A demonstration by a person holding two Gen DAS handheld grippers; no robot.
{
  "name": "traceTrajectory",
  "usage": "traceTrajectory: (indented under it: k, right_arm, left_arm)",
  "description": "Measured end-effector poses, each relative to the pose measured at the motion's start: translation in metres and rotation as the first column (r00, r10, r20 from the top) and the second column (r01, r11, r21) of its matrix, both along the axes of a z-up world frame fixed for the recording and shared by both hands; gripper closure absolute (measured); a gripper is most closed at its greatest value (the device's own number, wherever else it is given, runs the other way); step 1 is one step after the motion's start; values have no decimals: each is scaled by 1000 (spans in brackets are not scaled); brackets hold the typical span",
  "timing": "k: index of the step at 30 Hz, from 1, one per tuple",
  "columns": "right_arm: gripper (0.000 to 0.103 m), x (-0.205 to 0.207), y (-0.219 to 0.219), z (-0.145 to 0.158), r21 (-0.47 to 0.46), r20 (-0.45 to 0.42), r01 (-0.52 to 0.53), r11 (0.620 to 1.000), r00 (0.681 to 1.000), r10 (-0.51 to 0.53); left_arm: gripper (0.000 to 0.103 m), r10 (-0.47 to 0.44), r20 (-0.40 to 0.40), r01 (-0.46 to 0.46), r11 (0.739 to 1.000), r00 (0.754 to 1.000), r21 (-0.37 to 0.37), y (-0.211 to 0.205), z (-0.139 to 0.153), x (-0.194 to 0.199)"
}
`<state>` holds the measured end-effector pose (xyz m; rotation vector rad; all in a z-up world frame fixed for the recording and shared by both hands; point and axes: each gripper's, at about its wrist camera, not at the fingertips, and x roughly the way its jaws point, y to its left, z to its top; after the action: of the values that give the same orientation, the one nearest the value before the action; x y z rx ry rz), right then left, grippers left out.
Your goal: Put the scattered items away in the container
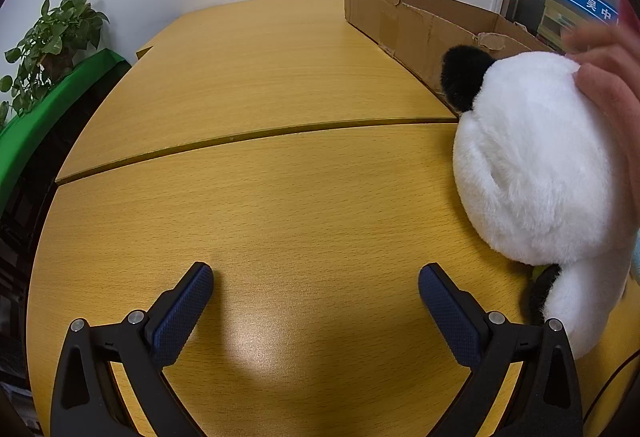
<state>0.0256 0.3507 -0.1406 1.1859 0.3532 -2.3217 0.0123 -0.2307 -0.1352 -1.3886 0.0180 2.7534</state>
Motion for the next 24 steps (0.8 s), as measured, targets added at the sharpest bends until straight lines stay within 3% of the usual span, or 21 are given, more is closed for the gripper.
traceTrajectory:
  k: [24]
  right_arm:
    - [0, 1, 0, 0, 1, 2, 2, 1000, 1000, -2]
  left_arm:
    - [0, 5, 3, -5, 1000, 1000, 2, 1, 0, -3]
